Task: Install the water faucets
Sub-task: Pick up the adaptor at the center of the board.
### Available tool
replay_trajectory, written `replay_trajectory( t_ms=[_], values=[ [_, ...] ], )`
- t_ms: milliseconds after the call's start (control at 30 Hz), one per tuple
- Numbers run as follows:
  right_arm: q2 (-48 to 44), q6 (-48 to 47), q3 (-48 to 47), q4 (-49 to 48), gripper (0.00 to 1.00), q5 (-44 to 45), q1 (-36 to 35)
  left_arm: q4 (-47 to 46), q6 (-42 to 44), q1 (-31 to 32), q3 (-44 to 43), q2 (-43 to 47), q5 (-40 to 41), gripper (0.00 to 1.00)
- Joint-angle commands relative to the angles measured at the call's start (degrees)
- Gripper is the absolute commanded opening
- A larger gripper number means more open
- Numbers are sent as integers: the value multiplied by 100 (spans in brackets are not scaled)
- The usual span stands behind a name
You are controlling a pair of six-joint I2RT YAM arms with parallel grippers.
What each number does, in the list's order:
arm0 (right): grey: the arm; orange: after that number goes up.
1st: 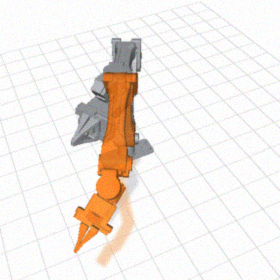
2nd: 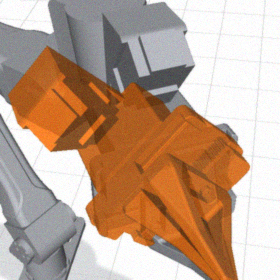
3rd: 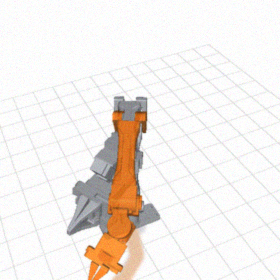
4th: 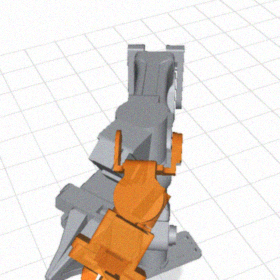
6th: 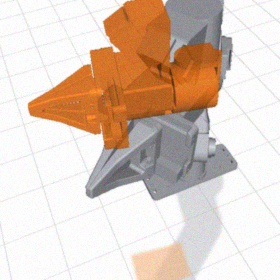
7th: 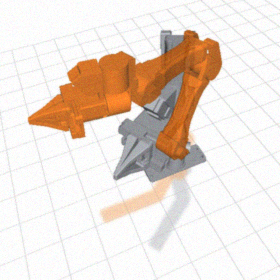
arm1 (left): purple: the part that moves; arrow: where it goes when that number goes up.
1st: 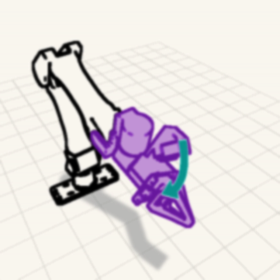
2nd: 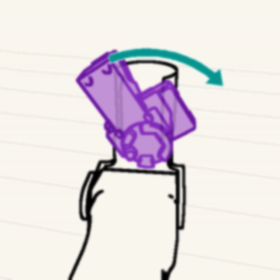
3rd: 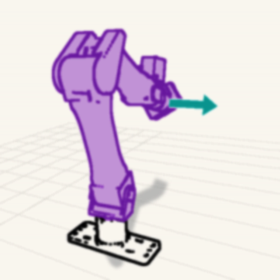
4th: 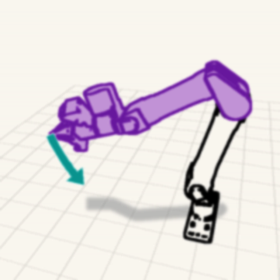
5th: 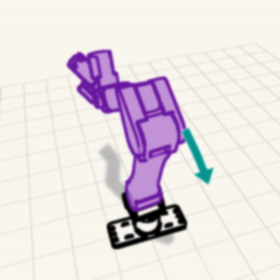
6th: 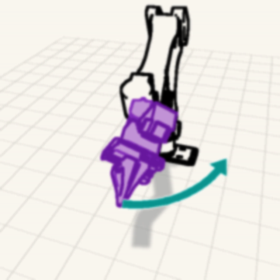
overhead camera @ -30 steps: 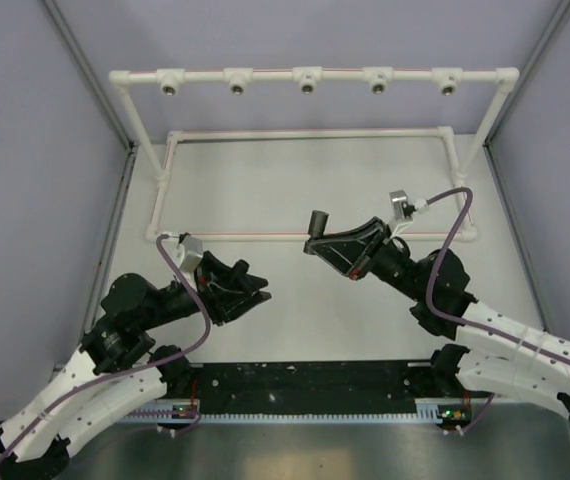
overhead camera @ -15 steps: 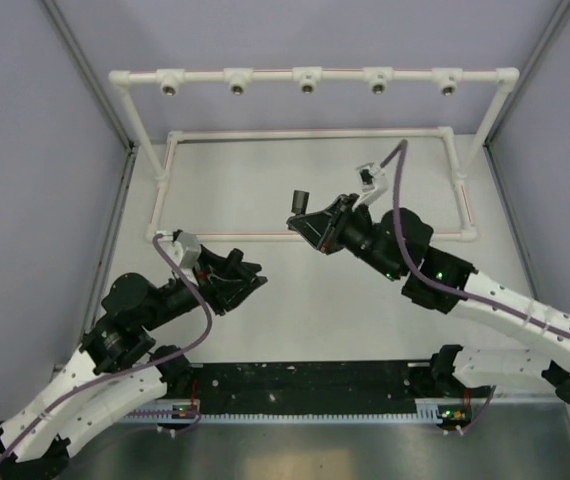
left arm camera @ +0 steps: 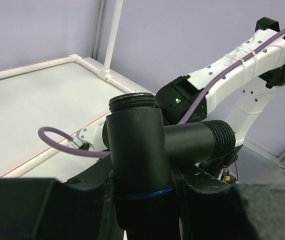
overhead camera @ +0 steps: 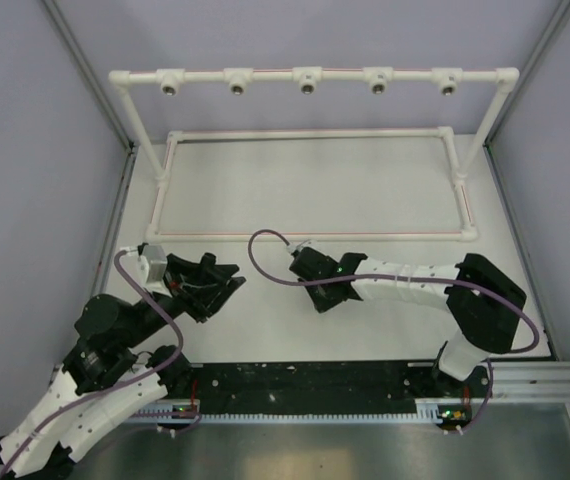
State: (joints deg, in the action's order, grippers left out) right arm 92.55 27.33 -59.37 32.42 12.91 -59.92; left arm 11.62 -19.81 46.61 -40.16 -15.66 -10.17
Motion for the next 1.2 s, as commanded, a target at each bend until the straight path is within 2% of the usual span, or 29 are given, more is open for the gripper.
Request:
replay_trajectory(
  t_ms=[0,100,233,367,433,600,833,1167],
  values=[
    [113,-386,83,-377,0,-166,-125,-107,-66,6,-27,151,156,0],
    [315,-378,189,-369,0,-96,-195,-107,-102,-3,-1,195,156,0],
    [614,-220,225,-184,26,-25,-222,-107,-110,-3,26,212,121,0],
    [764,-27,268,-105,41,150,-257,-81,-110,-3,35,221,112,0],
    [764,70,277,-44,44,238,-257,-63,-102,-3,17,230,121,0],
    [790,246,233,62,44,327,-257,-19,-75,-3,26,265,130,0],
    [1019,571,-65,466,34,274,-266,-19,-67,-3,26,265,165,0],
    [1045,967,-171,967,38,274,-266,34,-31,-3,0,300,174,0]
  ],
)
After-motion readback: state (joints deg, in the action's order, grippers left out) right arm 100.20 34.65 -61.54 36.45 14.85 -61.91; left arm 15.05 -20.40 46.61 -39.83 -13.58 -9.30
